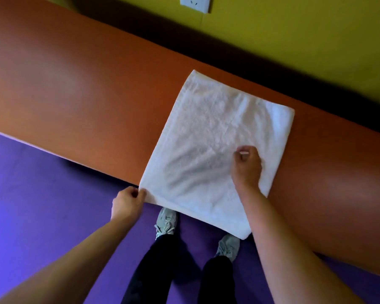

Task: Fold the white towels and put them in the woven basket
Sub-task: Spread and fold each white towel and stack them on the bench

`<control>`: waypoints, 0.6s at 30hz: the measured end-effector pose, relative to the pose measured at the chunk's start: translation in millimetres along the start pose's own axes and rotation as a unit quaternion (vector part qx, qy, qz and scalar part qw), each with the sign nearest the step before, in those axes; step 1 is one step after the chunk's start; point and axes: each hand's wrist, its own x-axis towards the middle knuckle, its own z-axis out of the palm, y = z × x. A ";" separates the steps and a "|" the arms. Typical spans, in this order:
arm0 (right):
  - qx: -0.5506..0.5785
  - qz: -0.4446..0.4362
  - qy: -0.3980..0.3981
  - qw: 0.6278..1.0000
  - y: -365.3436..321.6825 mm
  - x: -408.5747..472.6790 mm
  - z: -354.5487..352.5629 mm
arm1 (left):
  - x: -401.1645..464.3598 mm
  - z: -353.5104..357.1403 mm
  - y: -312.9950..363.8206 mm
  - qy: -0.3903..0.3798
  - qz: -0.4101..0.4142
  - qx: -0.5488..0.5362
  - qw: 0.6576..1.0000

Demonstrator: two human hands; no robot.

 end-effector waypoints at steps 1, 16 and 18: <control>-0.013 0.024 0.034 0.999 25.5 -20.3 -10.4 | 1.9 -0.5 2.1 0.004 0.000 0.000 1.000; 0.166 0.293 0.012 0.942 176.7 -126.8 -36.7 | -9.2 -7.6 0.9 -0.066 0.001 -0.107 0.992; 0.161 0.285 0.025 0.944 177.5 -138.9 -45.8 | -19.8 -6.3 -4.9 -0.066 0.008 -0.084 0.994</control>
